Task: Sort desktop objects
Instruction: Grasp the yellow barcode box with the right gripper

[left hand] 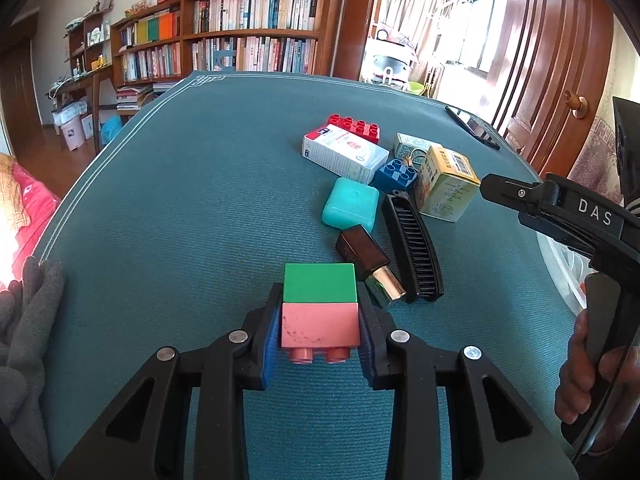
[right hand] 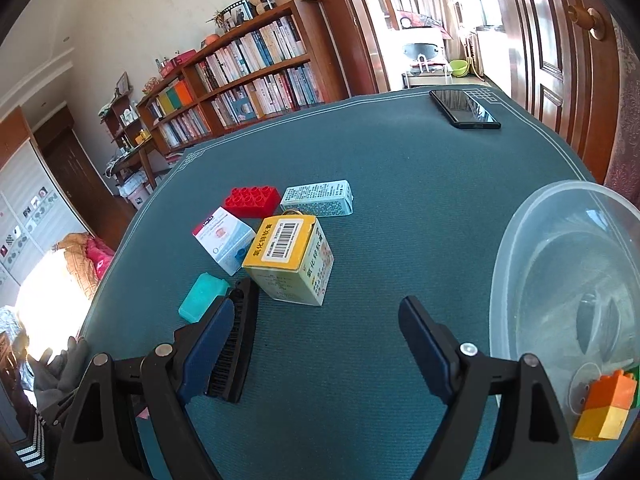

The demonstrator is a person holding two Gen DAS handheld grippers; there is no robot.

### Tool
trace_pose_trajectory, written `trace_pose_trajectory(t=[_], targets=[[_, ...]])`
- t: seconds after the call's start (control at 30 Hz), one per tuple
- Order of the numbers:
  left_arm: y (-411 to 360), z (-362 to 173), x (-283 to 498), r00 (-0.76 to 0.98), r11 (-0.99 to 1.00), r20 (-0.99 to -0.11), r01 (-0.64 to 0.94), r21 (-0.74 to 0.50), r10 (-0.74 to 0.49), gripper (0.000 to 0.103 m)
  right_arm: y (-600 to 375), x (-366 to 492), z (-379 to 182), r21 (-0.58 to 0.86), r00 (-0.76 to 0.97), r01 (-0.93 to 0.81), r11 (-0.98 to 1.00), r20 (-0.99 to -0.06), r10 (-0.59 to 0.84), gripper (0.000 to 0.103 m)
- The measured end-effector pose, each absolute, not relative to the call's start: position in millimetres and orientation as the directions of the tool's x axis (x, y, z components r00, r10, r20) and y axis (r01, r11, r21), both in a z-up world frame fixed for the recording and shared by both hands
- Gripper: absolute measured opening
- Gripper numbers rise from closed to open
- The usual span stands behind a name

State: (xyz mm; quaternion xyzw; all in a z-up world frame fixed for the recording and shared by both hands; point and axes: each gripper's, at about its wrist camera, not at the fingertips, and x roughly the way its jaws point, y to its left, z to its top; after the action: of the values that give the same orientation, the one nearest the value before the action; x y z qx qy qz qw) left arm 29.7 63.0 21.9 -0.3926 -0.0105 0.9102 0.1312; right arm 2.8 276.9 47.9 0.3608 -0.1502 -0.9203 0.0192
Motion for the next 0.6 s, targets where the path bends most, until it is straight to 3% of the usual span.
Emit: trace_pose_trajectory(t=[0.6], targets=[[57.1, 17.3, 8.1, -0.65, -0.971, -0.723, -0.204, -0.129, 0.233, 0.035, 249.7, -59.6, 29.1, 0.185, -0.698, -0.081, -0.979, -0.712, -0.076, 0.087]])
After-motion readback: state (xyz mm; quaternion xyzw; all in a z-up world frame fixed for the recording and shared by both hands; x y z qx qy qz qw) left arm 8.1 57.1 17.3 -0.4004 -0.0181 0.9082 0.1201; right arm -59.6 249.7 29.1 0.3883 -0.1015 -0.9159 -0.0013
